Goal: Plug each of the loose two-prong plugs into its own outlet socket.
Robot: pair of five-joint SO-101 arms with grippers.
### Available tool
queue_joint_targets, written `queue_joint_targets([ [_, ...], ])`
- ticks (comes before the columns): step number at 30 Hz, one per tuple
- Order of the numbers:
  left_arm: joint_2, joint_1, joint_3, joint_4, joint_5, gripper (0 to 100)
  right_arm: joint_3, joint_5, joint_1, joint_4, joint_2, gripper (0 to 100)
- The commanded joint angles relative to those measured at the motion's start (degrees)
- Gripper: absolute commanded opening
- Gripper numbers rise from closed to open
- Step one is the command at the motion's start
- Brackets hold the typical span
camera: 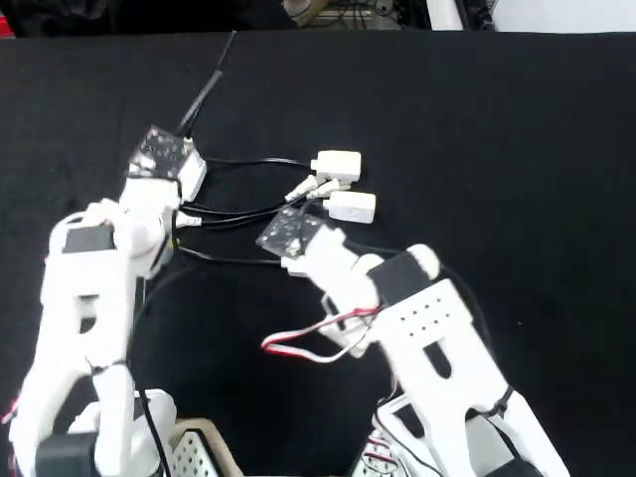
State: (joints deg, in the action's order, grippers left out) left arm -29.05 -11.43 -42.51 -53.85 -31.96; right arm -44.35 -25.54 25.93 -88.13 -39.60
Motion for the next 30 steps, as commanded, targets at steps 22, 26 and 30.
queue_joint_targets([
  [22, 42.99, -0.57, 46.11, -13.80, 0.35, 32, 5.05, -14.51, -33.58, -1.23, -1.71, 1.5],
  [26, 40.35, -0.84, 51.47, -23.12, 0.35, 42, 5.05, -14.59, -35.96, -0.88, -1.71, 1.5],
  [30, 34.37, 0.13, 54.29, -31.82, 0.44, 42, 5.05, -14.68, -37.19, -0.88, -1.71, 1.5],
])
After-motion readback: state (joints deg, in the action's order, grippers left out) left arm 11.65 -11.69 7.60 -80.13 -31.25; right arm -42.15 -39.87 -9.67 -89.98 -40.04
